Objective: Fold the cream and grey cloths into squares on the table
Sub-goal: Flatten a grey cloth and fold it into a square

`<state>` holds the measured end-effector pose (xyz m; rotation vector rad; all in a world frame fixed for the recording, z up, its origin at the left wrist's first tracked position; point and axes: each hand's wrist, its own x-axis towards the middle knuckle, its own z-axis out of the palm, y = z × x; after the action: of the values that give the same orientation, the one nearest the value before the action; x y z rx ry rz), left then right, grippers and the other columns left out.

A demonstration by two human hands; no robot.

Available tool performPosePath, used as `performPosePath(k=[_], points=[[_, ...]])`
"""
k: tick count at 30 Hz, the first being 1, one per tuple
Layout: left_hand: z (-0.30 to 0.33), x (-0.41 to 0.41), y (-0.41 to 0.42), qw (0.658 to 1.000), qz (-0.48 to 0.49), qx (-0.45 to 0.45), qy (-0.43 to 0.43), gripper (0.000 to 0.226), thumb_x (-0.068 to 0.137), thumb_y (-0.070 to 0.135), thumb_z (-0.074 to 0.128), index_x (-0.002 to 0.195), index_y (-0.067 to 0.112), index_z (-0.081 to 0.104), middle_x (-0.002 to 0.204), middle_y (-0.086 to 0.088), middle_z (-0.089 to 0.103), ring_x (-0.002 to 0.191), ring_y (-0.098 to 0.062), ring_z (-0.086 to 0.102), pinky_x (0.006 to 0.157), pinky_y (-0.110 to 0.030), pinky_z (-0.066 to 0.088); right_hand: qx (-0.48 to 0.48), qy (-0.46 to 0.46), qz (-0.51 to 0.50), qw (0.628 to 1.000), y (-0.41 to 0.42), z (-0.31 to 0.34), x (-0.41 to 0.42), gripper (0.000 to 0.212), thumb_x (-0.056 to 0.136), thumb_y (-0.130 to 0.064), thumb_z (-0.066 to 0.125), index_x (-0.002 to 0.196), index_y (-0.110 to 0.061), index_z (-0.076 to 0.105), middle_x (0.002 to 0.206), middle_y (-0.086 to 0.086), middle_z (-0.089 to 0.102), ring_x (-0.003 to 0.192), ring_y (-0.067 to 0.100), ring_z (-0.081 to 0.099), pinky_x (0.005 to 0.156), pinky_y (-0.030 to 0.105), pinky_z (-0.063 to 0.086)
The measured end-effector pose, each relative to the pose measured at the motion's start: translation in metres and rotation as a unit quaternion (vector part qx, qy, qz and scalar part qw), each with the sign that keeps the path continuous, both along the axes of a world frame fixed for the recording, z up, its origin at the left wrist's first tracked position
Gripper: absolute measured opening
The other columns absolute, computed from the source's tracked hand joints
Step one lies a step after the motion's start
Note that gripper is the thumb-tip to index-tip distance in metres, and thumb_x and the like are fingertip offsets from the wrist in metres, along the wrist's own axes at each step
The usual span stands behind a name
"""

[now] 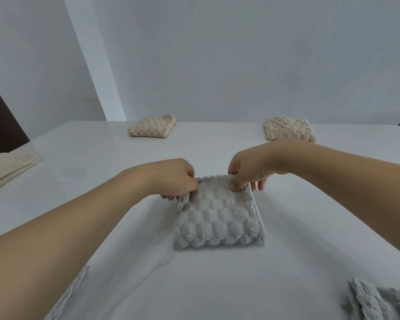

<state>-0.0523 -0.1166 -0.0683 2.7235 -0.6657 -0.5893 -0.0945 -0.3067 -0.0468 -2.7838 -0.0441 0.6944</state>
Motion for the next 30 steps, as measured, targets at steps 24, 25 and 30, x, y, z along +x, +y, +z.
performPosePath(k=[24,25,30], points=[[-0.056,0.009,0.000,0.967,0.157,-0.168,-0.110,0.016,0.088,0.032,0.061,0.100,0.022,0.056,0.093,0.004,0.062,0.084,-0.017,0.061,0.071,-0.032,0.047,-0.079,-0.259,0.081,0.959,0.021,-0.072,0.021,0.036,0.100,-0.038,0.028,0.071,-0.018,0.038,0.081,0.001,0.046,0.080,0.022,0.046,0.074,0.034,0.040],[-0.057,0.008,0.000,0.955,0.189,-0.219,-0.071,0.020,0.085,0.031,0.065,0.100,0.021,0.056,0.092,0.002,0.063,0.081,-0.019,0.063,0.073,-0.034,0.051,-0.072,-0.268,0.074,0.958,0.018,-0.072,0.019,0.033,0.099,-0.040,0.029,0.077,-0.017,0.040,0.080,0.000,0.046,0.078,0.023,0.046,0.071,0.034,0.038],[-0.051,-0.005,-0.006,0.908,0.266,-0.321,0.043,0.024,0.079,0.031,0.074,0.084,0.011,0.061,0.080,-0.008,0.067,0.063,-0.022,0.056,0.065,-0.032,0.044,-0.117,-0.270,0.058,0.954,0.005,-0.071,0.009,0.043,0.096,-0.054,0.027,0.086,-0.019,0.049,0.071,-0.004,0.048,0.074,0.022,0.050,0.064,0.034,0.036]])
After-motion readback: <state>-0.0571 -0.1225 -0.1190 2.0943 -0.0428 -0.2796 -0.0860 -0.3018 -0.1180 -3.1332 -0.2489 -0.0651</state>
